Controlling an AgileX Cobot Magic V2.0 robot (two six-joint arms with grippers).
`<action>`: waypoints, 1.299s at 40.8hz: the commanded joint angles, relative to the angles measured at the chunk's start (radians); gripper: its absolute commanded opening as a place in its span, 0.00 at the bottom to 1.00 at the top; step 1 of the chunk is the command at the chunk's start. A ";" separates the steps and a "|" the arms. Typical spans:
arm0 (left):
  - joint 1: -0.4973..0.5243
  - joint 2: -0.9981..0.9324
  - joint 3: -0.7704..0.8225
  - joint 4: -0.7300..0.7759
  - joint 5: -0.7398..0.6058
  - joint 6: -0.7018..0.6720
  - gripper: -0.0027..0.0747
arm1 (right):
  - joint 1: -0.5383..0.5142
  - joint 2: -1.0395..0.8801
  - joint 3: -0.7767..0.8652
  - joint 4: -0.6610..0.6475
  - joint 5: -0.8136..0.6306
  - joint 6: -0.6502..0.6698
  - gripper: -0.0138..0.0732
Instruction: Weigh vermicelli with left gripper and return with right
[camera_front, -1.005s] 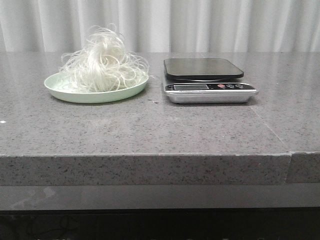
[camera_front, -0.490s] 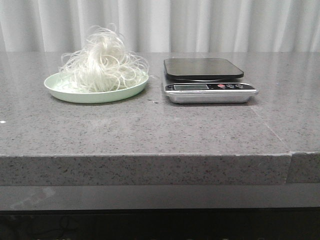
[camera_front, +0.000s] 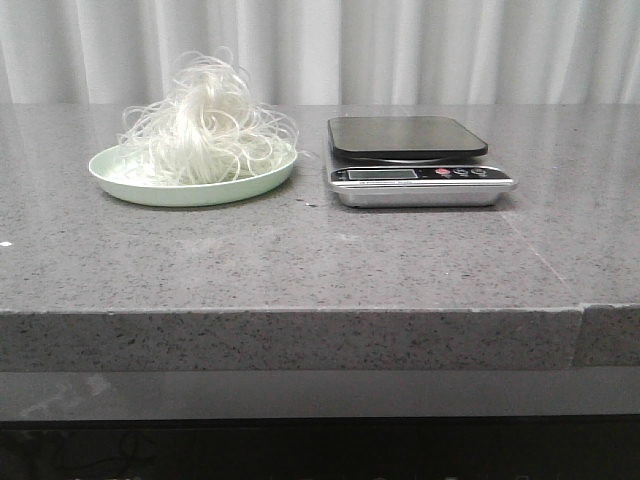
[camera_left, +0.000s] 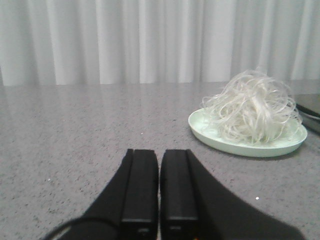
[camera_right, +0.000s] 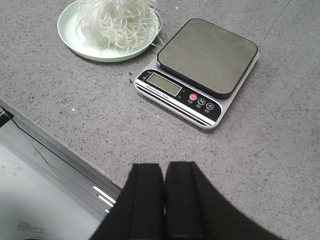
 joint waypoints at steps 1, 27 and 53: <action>0.023 -0.004 -0.003 -0.011 -0.094 -0.013 0.22 | -0.006 -0.001 -0.023 -0.011 -0.059 -0.007 0.33; 0.053 -0.027 0.016 -0.011 -0.103 -0.013 0.22 | -0.006 -0.001 -0.023 -0.011 -0.057 -0.007 0.33; 0.063 -0.027 0.016 -0.011 -0.102 -0.013 0.22 | -0.006 -0.001 -0.023 -0.011 -0.057 -0.007 0.33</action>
